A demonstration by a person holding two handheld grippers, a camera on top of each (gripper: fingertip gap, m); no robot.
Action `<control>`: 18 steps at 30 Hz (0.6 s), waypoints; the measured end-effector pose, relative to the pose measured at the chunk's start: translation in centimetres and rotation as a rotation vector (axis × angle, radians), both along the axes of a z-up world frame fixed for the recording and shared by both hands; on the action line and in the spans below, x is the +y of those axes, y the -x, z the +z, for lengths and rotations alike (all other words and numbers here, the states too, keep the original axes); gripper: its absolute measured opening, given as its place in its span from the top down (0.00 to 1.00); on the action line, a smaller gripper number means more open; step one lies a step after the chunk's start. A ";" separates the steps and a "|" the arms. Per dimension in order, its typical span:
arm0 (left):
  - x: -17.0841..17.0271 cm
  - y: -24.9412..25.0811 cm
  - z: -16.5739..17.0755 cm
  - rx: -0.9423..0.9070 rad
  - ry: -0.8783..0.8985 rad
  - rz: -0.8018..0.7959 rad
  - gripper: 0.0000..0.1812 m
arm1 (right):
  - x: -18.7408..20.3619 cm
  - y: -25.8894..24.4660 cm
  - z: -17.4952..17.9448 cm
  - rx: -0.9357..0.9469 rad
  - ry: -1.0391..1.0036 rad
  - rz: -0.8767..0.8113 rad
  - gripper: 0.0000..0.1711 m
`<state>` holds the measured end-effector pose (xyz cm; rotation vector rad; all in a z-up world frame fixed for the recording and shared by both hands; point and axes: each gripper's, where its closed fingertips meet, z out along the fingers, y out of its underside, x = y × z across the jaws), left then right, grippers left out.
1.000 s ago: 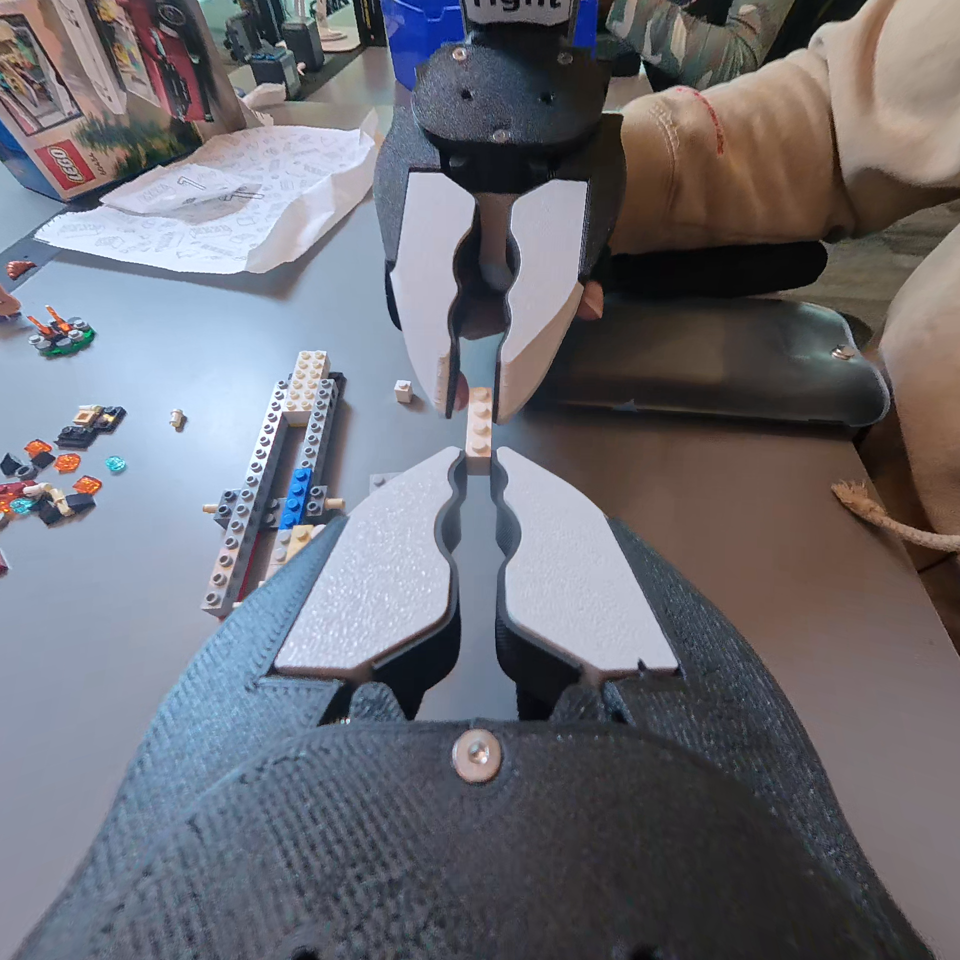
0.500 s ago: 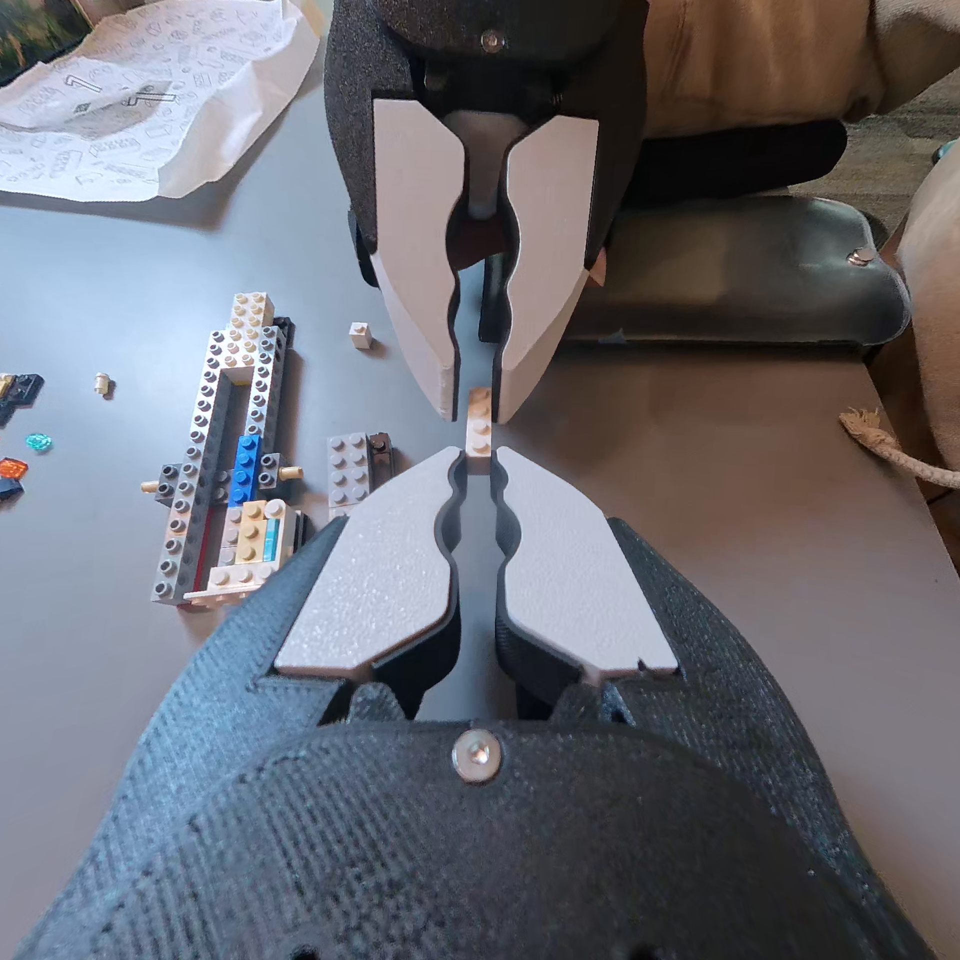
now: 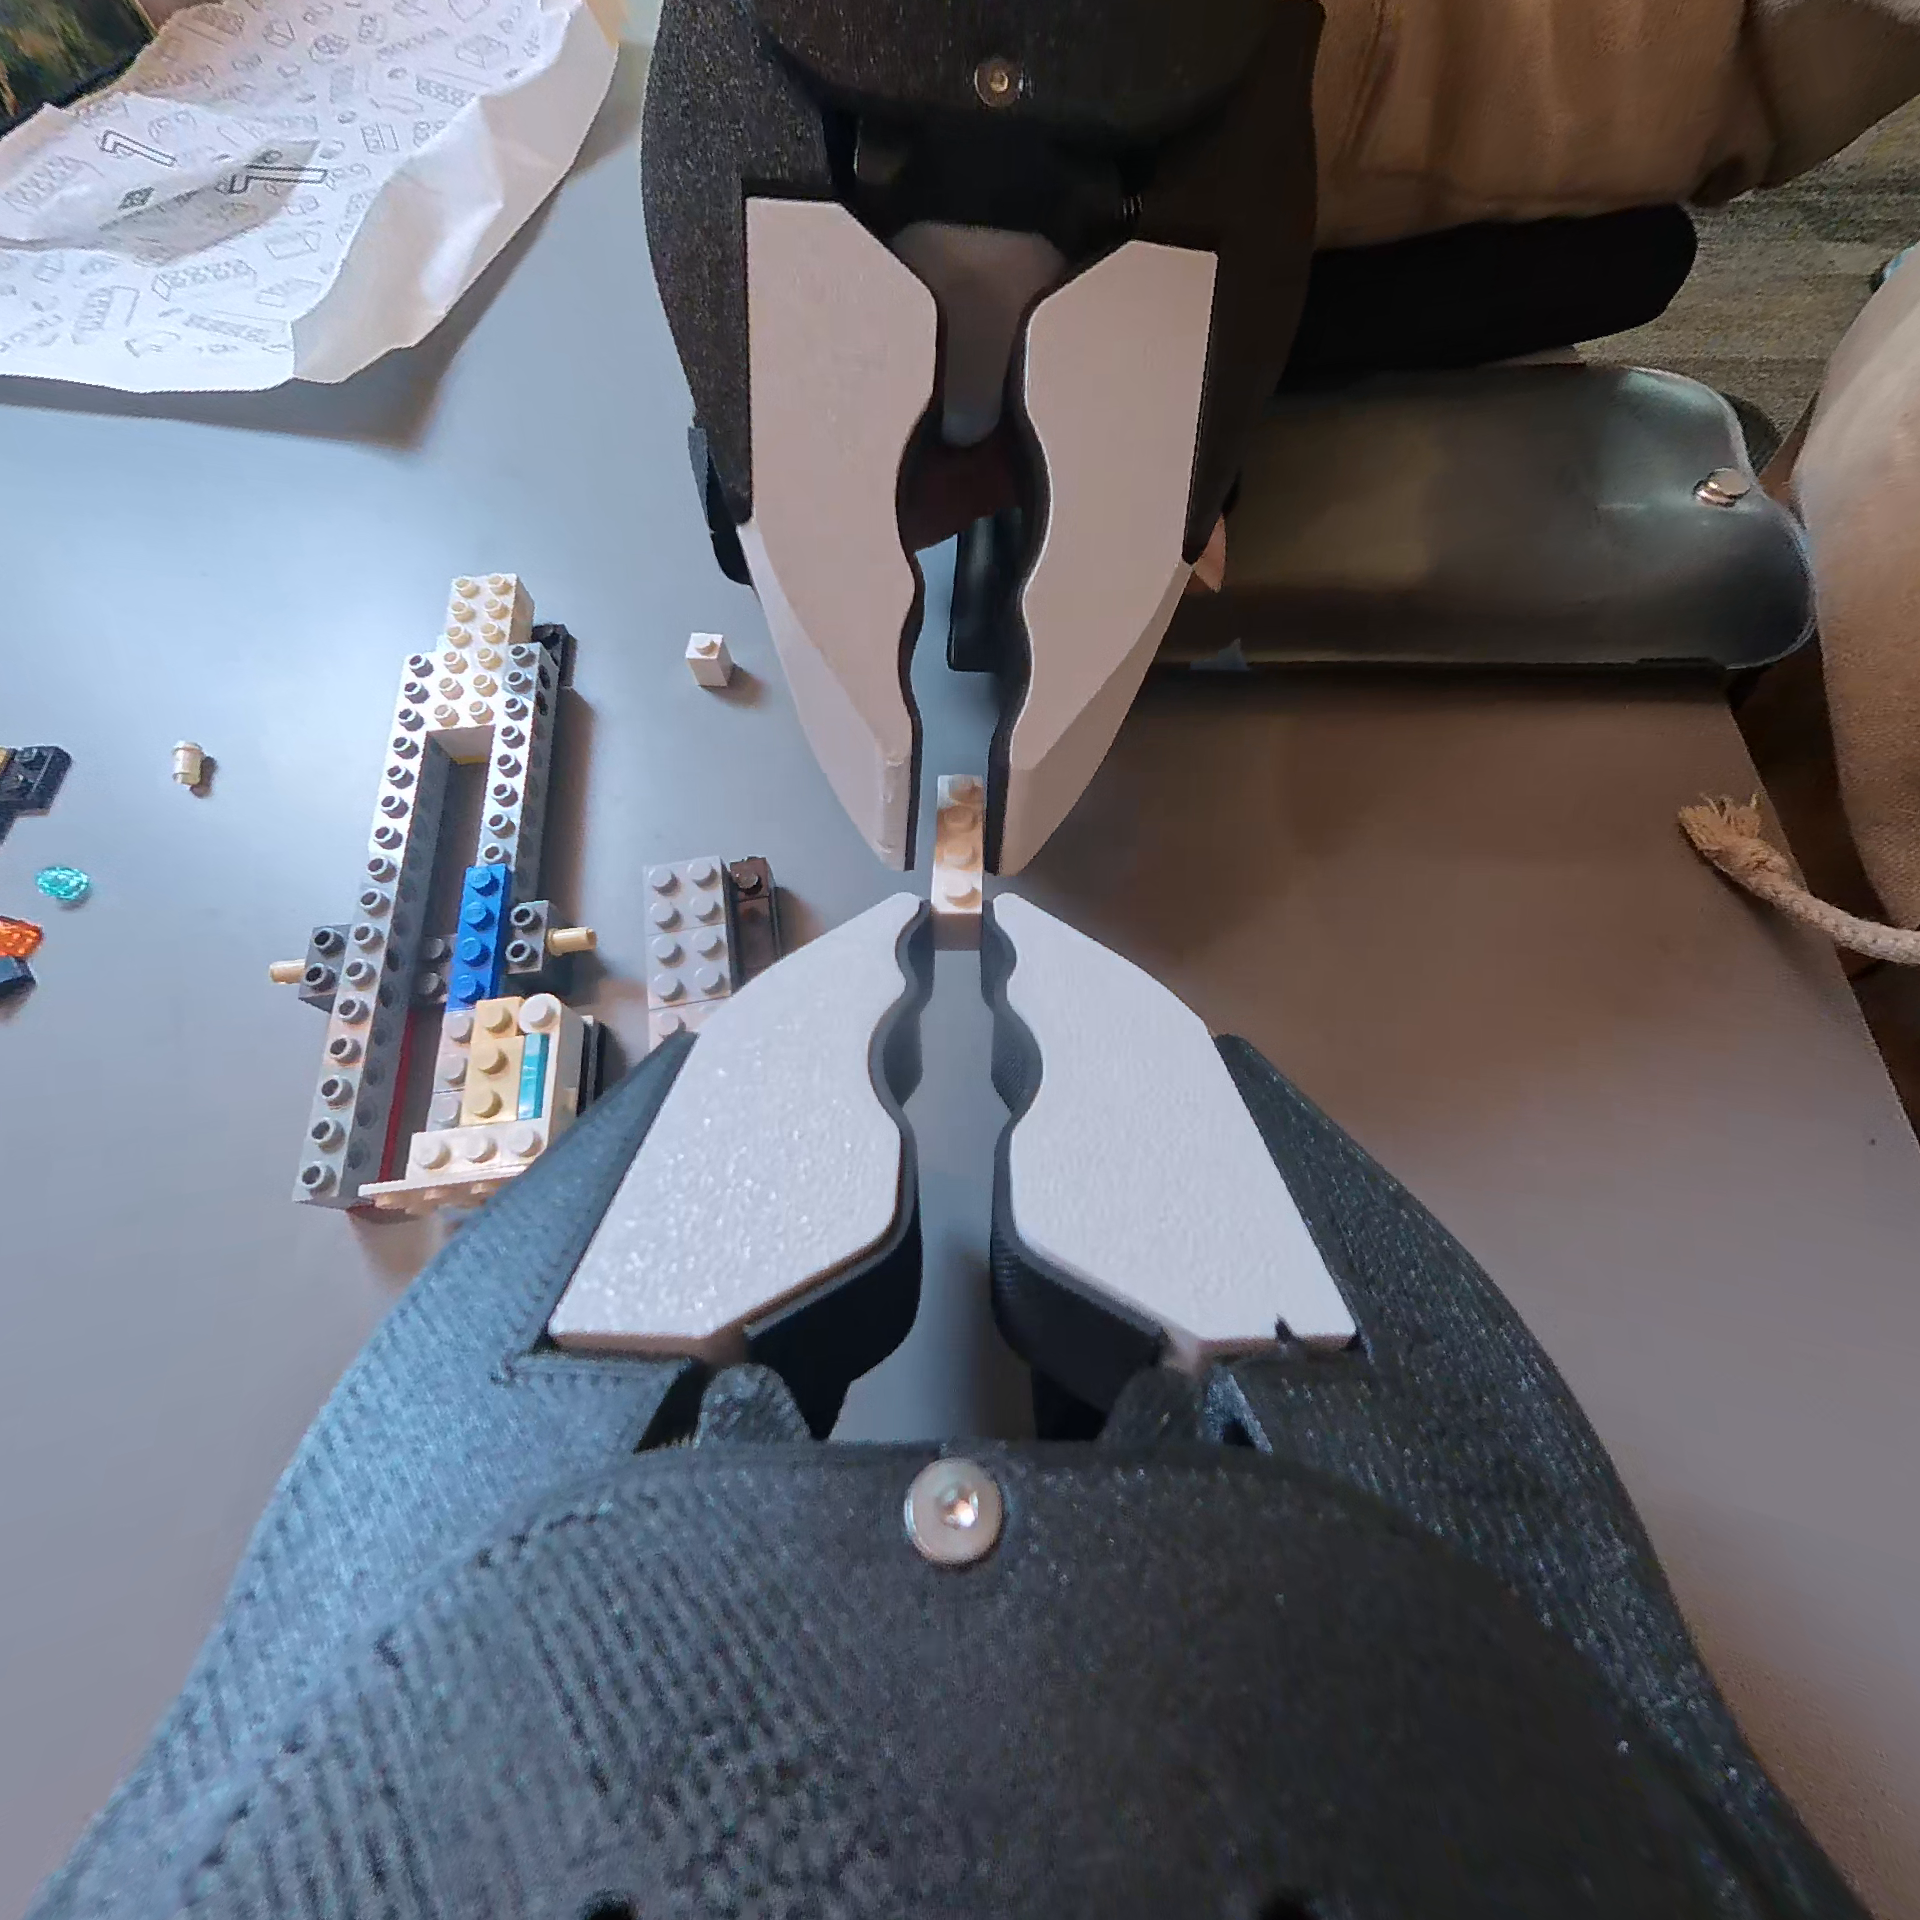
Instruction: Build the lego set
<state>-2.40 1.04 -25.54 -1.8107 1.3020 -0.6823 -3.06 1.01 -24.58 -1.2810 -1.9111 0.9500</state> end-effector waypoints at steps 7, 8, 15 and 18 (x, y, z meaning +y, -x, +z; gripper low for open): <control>0.0 0.0 0.0 0.000 -0.001 0.000 0.96 | 0.0 0.2 0.2 0.021 0.010 -0.002 0.92; 0.0 0.0 0.0 0.002 -0.002 0.002 0.95 | -0.1 0.2 0.2 0.020 0.012 0.003 0.93; 0.5 0.9 0.7 0.003 -0.047 0.022 0.91 | 0.2 0.2 0.4 0.022 0.020 -0.017 0.95; 1.9 3.8 1.4 0.042 -0.097 0.102 0.85 | 1.0 0.1 0.2 0.012 0.014 -0.048 0.95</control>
